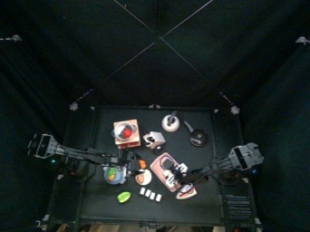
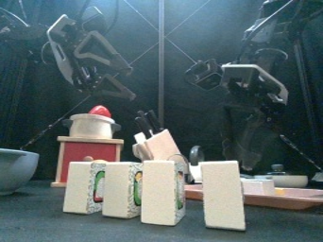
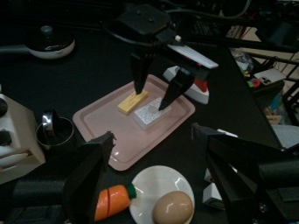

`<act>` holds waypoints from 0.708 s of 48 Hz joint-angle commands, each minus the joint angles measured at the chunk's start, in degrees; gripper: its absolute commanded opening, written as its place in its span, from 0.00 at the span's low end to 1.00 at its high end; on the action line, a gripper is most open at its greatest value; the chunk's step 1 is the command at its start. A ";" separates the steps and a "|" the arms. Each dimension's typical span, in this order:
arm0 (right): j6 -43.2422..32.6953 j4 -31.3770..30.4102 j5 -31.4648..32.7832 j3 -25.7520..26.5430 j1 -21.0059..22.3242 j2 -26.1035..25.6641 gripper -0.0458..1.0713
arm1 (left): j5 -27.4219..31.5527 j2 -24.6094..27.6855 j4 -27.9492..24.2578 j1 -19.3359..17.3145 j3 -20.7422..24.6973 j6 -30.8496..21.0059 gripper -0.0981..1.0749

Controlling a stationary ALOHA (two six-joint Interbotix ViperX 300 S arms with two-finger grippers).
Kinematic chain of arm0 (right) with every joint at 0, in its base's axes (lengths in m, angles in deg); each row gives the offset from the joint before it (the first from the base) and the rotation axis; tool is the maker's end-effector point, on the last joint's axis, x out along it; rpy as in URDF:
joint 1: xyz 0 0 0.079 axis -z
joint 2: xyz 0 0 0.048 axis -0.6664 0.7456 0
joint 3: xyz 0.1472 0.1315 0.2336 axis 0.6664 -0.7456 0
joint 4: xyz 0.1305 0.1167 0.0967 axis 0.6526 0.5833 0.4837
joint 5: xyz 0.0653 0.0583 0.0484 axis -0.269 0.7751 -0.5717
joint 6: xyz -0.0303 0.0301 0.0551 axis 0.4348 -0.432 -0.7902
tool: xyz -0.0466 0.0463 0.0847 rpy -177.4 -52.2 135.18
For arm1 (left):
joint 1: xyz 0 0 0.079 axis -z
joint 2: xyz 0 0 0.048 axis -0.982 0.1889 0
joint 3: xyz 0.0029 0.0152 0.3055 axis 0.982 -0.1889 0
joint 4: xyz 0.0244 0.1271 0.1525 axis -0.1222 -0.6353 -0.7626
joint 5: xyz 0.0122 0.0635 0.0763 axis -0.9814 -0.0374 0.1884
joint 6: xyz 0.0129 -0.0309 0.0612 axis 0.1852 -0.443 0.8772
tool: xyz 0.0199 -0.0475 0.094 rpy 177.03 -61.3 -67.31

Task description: Grab egg block

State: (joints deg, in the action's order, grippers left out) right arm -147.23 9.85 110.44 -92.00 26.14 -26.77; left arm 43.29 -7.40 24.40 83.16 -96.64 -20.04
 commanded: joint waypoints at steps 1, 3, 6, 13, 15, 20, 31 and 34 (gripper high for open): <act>-0.18 -0.44 0.00 -0.97 0.62 -4.66 0.86 | -0.53 -0.62 0.00 -0.09 0.70 0.00 0.96; -0.18 -0.44 0.00 -1.85 0.79 -5.71 0.86 | -0.53 -0.62 0.00 -0.09 0.70 0.00 0.96; -0.09 -0.44 -0.26 -3.08 1.23 -7.03 0.86 | -0.53 -0.62 0.00 -0.09 0.70 0.00 0.96; 0.09 -0.62 -3.08 -6.06 2.64 -7.73 0.86 | -0.53 -0.62 0.00 -0.18 0.62 0.00 0.96; 0.09 -0.79 -4.31 -6.94 3.16 -7.82 0.86 | -0.53 -0.62 -0.09 -0.09 0.62 0.00 0.96; 0.00 -1.49 -8.44 -9.32 4.66 -7.73 0.86 | -0.53 -0.62 0.00 -0.18 0.53 0.00 0.96; 0.00 -1.67 -13.01 -11.78 6.24 -7.56 0.86 | -0.53 -0.62 -0.09 -0.18 0.35 0.00 0.96; 0.00 -2.02 -13.27 -11.78 6.15 -7.29 0.86 | -0.62 -0.53 0.00 -0.18 0.35 0.00 0.96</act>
State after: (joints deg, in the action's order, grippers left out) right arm -147.23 8.26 97.88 -104.21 32.21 -32.75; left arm 43.29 -7.40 24.40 83.16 -96.91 -20.13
